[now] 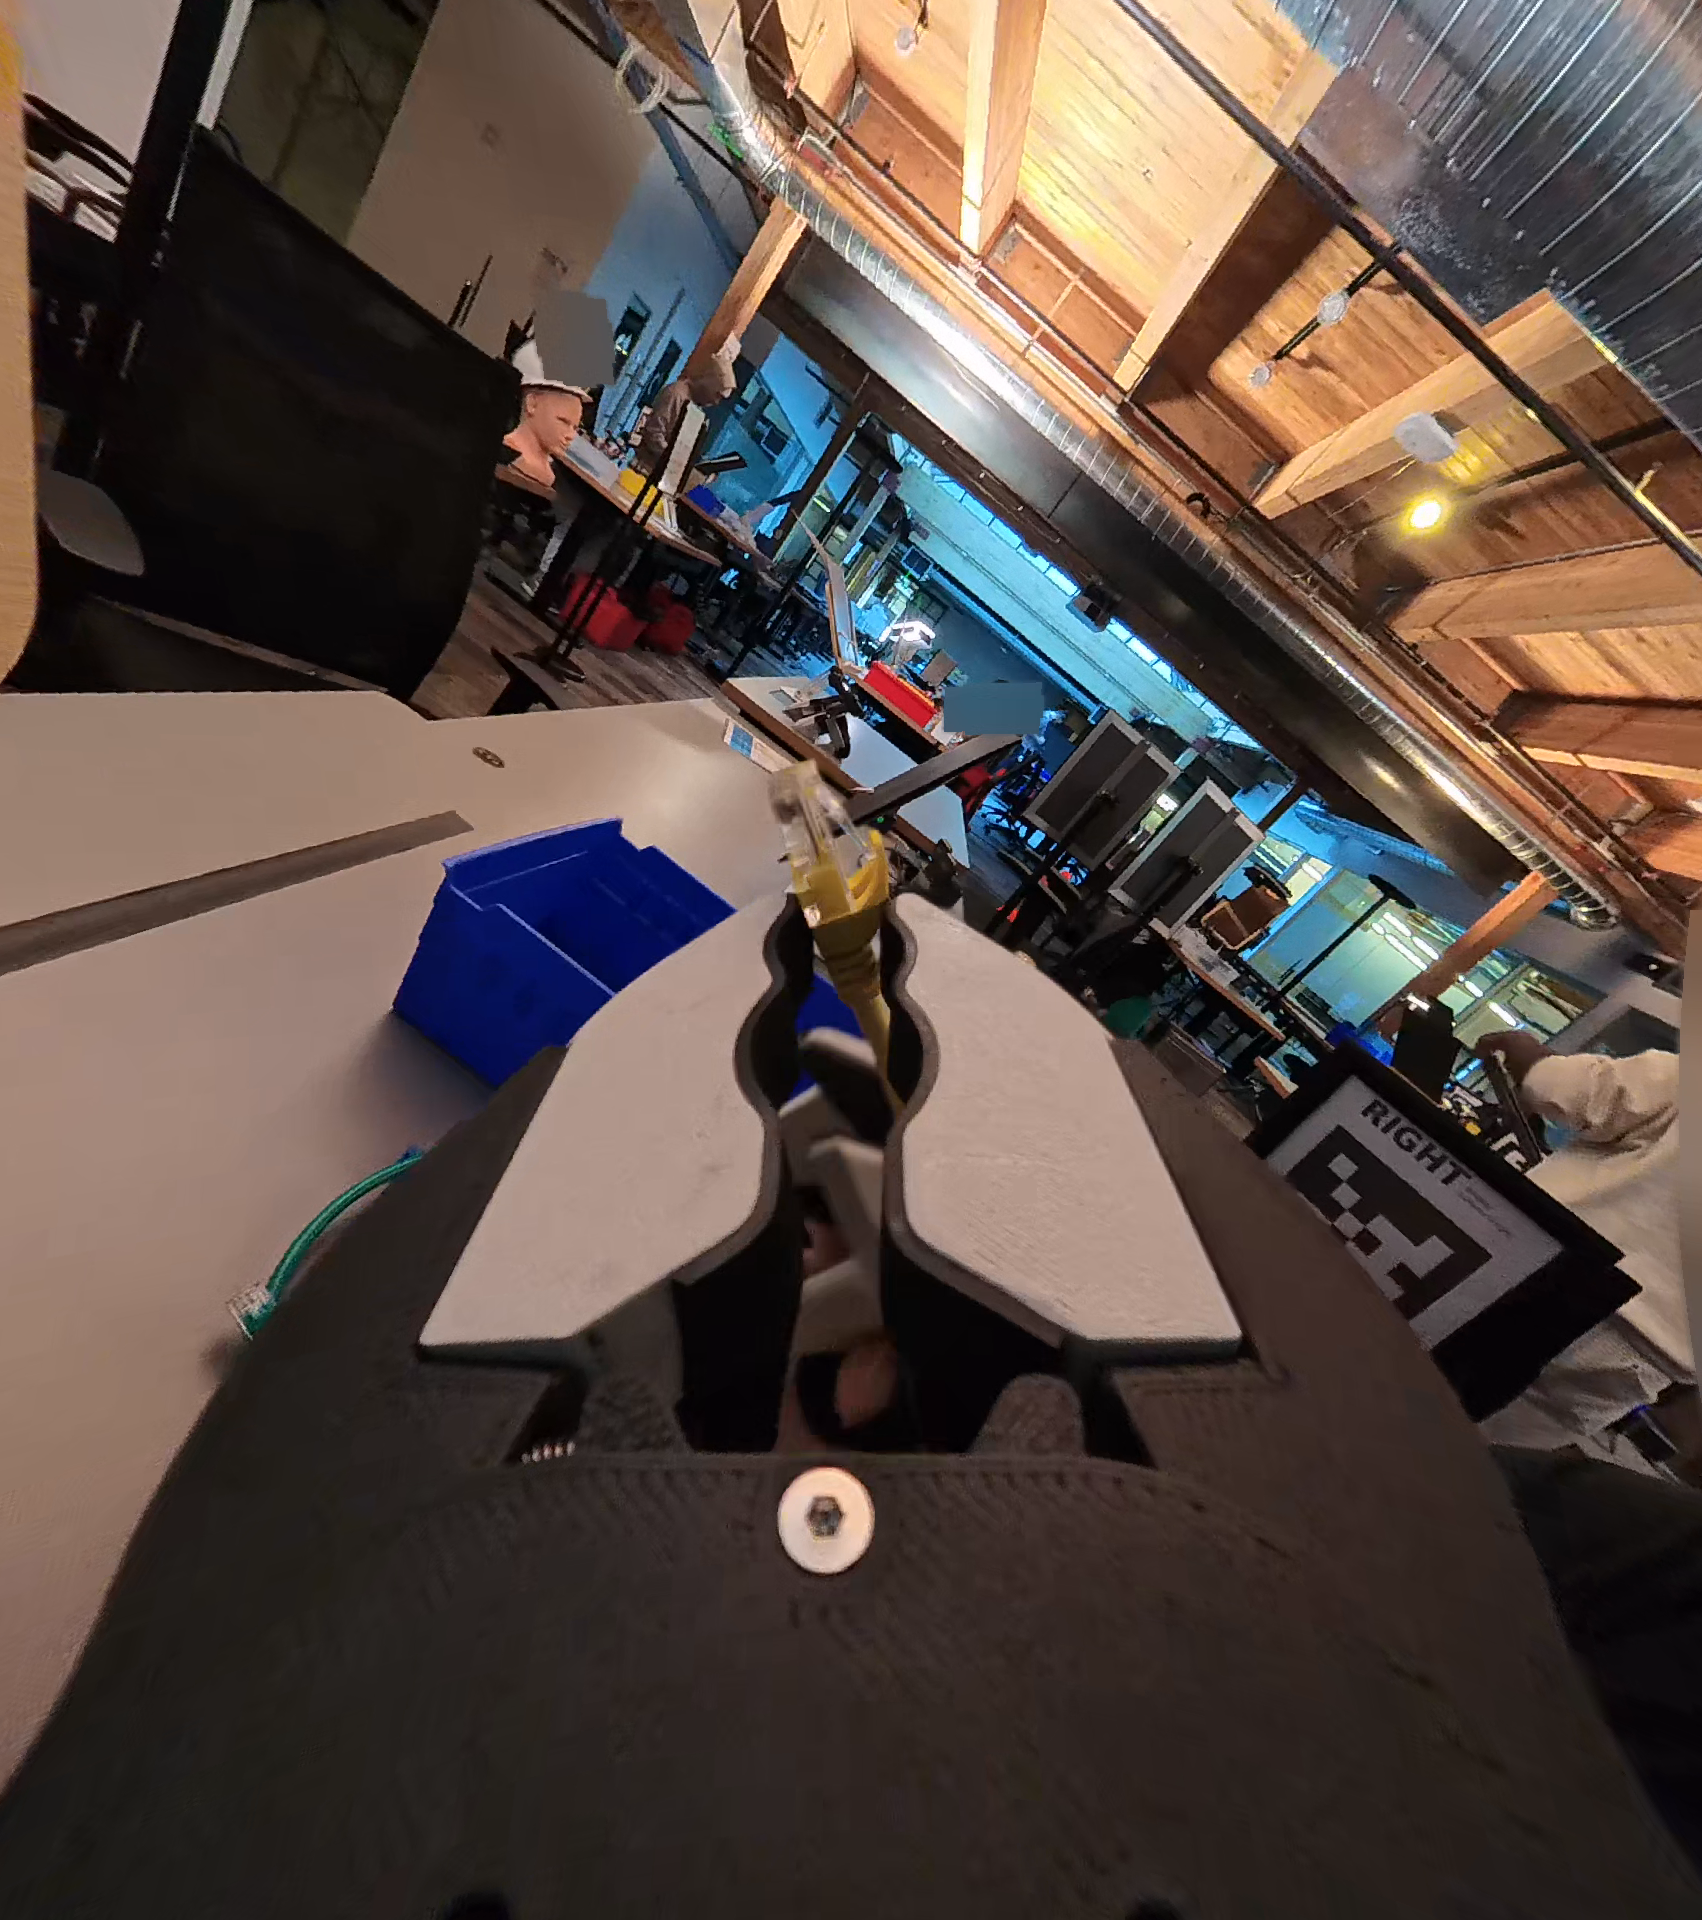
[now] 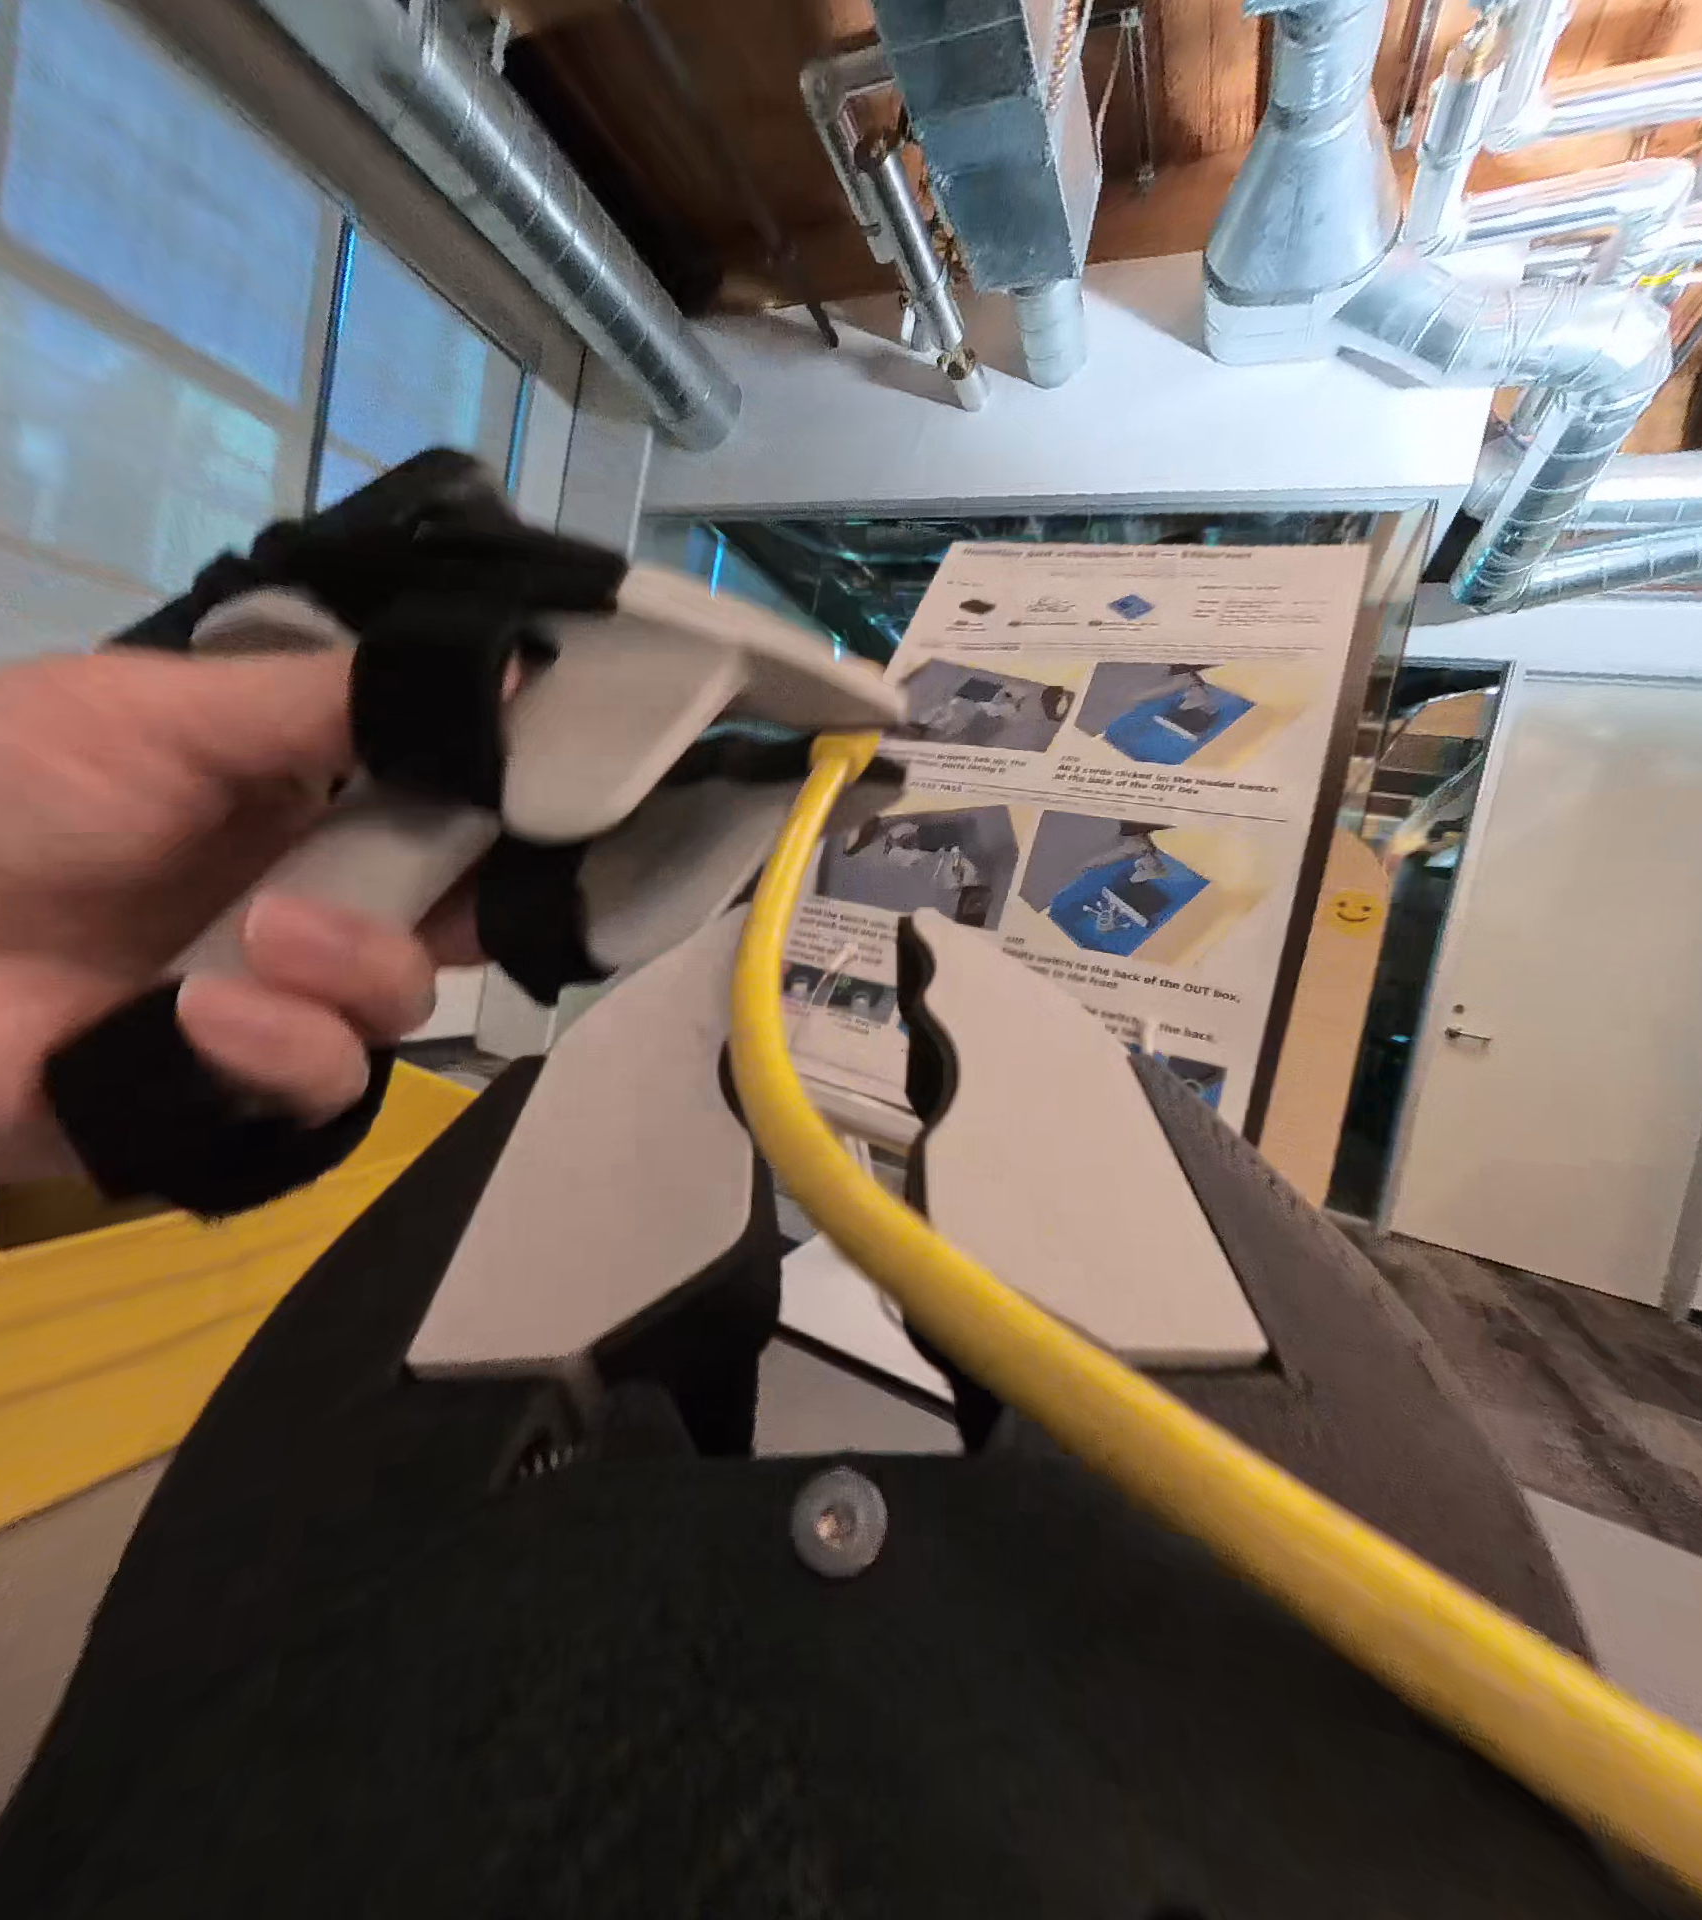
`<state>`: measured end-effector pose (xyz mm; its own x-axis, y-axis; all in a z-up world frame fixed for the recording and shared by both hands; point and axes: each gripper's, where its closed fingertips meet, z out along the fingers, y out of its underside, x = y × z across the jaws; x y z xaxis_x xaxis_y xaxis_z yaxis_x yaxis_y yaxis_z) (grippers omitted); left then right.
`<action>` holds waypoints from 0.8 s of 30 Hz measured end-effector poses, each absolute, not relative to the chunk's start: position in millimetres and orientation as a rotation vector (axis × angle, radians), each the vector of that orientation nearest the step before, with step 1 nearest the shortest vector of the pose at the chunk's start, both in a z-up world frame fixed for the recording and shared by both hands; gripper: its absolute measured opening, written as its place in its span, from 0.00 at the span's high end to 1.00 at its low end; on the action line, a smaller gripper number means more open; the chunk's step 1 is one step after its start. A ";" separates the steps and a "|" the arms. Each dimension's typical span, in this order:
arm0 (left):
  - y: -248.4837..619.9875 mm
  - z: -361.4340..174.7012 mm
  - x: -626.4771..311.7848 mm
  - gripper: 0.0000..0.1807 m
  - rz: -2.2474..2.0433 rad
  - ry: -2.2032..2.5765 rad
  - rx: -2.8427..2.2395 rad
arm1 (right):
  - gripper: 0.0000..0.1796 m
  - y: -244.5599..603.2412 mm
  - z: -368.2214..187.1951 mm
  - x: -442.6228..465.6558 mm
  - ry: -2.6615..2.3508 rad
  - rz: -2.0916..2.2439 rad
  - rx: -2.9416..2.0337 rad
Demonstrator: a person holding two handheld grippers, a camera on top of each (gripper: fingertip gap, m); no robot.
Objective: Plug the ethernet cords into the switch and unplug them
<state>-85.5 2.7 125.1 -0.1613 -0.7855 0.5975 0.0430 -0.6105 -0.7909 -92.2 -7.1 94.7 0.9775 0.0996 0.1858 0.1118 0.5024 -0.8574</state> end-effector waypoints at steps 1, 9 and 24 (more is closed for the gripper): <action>0.0 126.0 -83.0 0.94 -1.840 0.859 -1.509 | 0.86 -8.8 99.6 -86.5 -0.214 0.027 -1.058; -14.4 131.7 -76.2 0.94 -1.871 0.873 -1.456 | 0.90 -12.3 110.1 -84.2 -0.310 0.164 -1.079; -27.5 138.9 -68.1 0.93 -1.922 0.755 -1.405 | 0.90 -30.0 121.4 -79.7 -0.185 0.314 -0.964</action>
